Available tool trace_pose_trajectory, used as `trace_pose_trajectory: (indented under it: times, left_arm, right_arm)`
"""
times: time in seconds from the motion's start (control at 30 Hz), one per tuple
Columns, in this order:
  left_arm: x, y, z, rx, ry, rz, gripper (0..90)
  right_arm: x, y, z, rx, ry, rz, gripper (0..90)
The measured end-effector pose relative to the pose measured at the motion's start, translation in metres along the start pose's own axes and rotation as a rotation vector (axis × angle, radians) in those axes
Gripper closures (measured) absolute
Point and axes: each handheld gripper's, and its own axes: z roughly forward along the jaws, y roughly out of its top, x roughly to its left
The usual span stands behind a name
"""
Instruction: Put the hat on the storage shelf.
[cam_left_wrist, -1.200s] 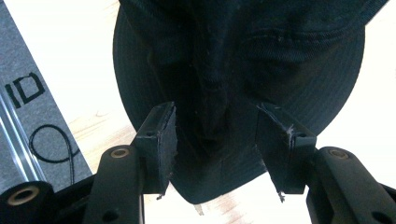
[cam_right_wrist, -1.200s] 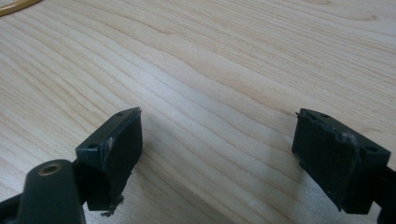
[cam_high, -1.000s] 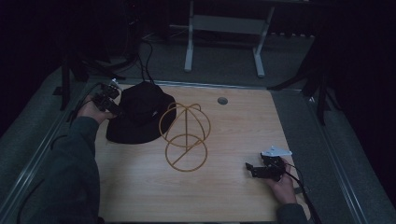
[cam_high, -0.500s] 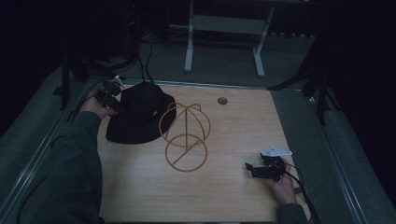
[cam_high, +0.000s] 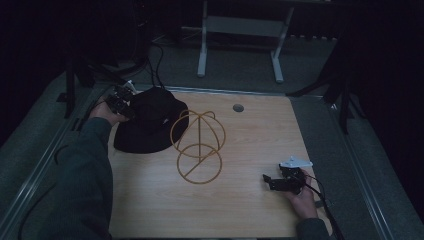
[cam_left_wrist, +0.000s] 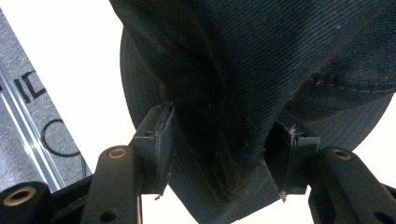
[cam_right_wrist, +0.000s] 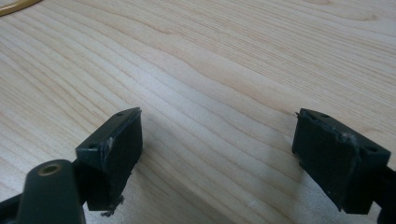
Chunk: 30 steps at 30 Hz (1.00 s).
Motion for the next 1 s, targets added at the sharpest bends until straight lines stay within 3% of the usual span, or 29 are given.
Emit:
trace_pose_trajectory:
  times: [0.37, 0.5, 0.67, 0.8, 0.93, 1.0]
  left_arm:
    - [-0.003, 0.001, 0.007, -0.001, 0.005, 0.035, 48.9]
    - [-0.005, 0.001, 0.008, 0.015, -0.013, 0.053, 57.0]
    - [-0.006, 0.001, 0.011, 0.049, -0.049, 0.068, 74.1]
    - [-0.008, 0.001, 0.013, 0.061, -0.048, 0.084, 81.1]
    - [-0.010, 0.002, 0.015, 0.072, -0.040, 0.087, 81.7]
    - [-0.009, 0.002, 0.017, 0.085, -0.034, 0.085, 77.0]
  right_arm:
    - [0.000, 0.000, 0.000, 0.000, 0.000, 0.000, 16.0]
    - [0.000, 0.000, 0.000, 0.000, 0.000, 0.000, 16.0]
    - [0.000, 0.000, 0.000, 0.000, 0.000, 0.000, 16.0]
    - [0.000, 0.000, 0.000, 0.000, 0.000, -0.001, 16.0]
    - [0.000, 0.000, 0.000, 0.000, 0.000, 0.000, 16.0]
    - [0.000, 0.000, 0.000, 0.000, 0.000, 0.000, 16.0]
